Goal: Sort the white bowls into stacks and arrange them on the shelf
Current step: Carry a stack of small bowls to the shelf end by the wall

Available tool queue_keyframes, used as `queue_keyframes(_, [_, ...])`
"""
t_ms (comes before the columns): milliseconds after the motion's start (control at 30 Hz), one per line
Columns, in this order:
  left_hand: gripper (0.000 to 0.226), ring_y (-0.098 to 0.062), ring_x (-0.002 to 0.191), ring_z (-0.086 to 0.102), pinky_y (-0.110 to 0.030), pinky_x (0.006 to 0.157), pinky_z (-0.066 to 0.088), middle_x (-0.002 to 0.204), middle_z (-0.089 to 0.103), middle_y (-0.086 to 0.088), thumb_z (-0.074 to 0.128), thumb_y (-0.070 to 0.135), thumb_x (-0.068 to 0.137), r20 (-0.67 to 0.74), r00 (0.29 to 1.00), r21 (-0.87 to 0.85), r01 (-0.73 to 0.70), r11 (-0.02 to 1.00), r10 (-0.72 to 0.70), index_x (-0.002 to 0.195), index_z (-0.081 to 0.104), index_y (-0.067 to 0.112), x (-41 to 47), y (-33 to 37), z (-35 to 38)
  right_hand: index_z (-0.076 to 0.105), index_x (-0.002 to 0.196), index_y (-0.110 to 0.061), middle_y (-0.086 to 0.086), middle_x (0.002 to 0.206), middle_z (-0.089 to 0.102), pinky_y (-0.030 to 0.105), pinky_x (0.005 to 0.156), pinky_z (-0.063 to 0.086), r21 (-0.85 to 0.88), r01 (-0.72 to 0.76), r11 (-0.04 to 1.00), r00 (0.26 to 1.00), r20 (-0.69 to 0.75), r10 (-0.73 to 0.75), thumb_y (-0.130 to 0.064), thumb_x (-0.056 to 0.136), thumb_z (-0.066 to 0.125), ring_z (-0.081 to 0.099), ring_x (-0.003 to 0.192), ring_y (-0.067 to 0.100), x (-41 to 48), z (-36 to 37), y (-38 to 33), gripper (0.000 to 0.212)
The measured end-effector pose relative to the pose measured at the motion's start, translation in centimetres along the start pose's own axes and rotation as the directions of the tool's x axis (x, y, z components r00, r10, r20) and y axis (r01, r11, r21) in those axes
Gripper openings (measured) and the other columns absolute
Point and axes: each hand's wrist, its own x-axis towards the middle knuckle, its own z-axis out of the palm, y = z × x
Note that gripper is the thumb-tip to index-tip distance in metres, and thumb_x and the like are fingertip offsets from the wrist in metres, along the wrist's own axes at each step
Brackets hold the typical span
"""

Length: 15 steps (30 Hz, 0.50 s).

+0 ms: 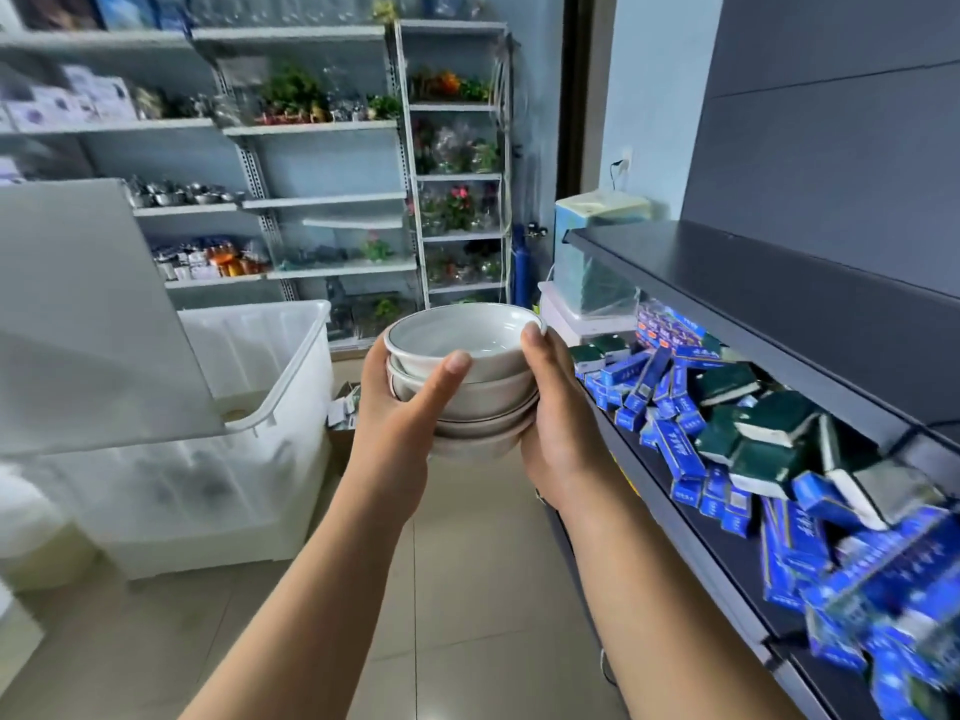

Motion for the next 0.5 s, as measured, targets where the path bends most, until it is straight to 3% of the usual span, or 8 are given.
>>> queue_keyframes(100, [0.057,-0.026,0.092,0.064,-0.053,0.075,0.047,0.099,0.066,0.004,0.076,0.040,0.066,-0.024,1.000,0.021,0.006,1.000,-0.005,0.116,0.051,0.026,5.7,-1.4,2.1,0.048,0.123,-0.020,0.004,0.122,0.059,0.044,0.106,0.037,0.024,-0.007,1.000,0.999,0.032,0.006,-0.048,0.074,0.050,0.055,0.114,0.017,6.6,-1.8,0.2,0.056])
queue_keyframes(267, [0.069,-0.044,0.101,0.060,-0.068,0.085,0.039,0.114,0.063,-0.008,0.072,0.053,0.059,-0.085,0.996,0.005,0.017,1.000,-0.017,0.119,0.048,0.029,13.8,-3.9,4.2,0.048,0.121,-0.022,0.005,0.124,0.058,0.042,0.107,0.037,0.033,-0.004,0.999,0.997,0.081,0.001,-0.045,0.076,0.051,0.054,0.116,0.016,15.8,-3.7,0.9,0.052])
queue_keyframes(500, [0.065,-0.036,0.096,0.063,-0.062,0.079,0.043,0.109,0.065,-0.002,0.072,0.053,0.059,-0.095,0.995,0.028,0.016,0.999,-0.014,0.116,0.051,0.031,23.1,-8.5,4.6,0.039,0.133,-0.014,0.010,0.128,0.056,0.041,0.104,0.040,0.049,-0.060,0.997,0.990,0.130,0.053,-0.045,0.076,0.051,0.056,0.114,0.019,25.4,-5.4,4.3,0.066])
